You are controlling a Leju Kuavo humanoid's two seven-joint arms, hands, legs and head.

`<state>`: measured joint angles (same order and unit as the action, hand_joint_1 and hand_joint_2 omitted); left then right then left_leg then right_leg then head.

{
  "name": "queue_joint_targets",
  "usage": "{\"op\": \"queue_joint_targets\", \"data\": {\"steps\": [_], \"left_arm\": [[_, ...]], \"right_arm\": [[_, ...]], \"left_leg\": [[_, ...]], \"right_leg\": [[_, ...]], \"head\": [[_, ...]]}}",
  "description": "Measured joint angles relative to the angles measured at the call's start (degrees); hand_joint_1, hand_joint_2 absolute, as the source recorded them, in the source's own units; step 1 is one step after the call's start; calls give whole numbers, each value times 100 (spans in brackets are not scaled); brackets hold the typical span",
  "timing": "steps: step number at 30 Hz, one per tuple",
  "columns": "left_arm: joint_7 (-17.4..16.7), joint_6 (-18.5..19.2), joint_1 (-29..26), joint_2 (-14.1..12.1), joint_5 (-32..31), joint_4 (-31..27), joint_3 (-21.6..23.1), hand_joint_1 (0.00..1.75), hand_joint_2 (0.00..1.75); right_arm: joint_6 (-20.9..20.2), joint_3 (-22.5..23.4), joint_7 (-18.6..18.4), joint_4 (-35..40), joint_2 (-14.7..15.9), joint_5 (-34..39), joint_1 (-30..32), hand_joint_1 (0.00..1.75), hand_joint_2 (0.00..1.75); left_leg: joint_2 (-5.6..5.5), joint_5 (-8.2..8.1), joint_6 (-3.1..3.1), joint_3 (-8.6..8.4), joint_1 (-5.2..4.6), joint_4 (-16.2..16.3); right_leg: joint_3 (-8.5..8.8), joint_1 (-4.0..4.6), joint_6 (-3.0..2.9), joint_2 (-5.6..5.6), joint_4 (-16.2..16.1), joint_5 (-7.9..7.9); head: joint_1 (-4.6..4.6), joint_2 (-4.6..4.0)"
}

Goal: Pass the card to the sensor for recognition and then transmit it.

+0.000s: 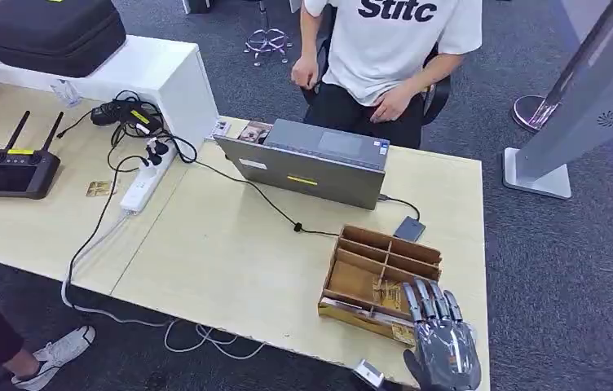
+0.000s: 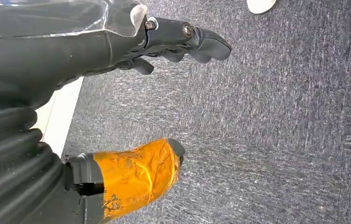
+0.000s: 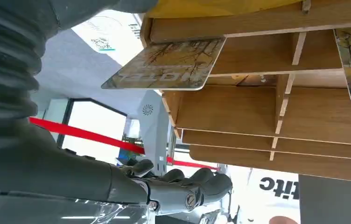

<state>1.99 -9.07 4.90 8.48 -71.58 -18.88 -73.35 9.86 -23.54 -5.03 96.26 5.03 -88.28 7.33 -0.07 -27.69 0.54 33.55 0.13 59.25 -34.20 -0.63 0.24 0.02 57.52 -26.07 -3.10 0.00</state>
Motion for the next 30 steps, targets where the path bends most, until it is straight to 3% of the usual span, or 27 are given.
{"op": "queue_joint_targets", "data": {"steps": [8,9,10,30], "left_arm": [[-9,0,0,0,-2,0,0,0,175],[-9,0,0,0,-2,0,0,0,175],[-11,-2,0,0,-4,0,0,0,175],[-15,7,0,0,-4,-4,0,0,175]], "right_arm": [[0,0,4,0,-7,0,0,0,175],[0,0,30,0,-9,2,0,37,175],[0,2,44,0,-18,7,0,175,175],[7,2,149,-7,-44,-11,-6,175,175]], "left_leg": [[0,0,0,0,0,0],[0,0,0,0,0,0],[0,0,0,0,0,0],[-1,0,0,0,0,0]], "right_leg": [[0,0,0,0,0,0],[0,0,0,0,0,0],[0,0,0,0,0,0],[0,0,0,0,0,0]], "head": [[0,0],[0,0],[0,0],[0,0]]}}
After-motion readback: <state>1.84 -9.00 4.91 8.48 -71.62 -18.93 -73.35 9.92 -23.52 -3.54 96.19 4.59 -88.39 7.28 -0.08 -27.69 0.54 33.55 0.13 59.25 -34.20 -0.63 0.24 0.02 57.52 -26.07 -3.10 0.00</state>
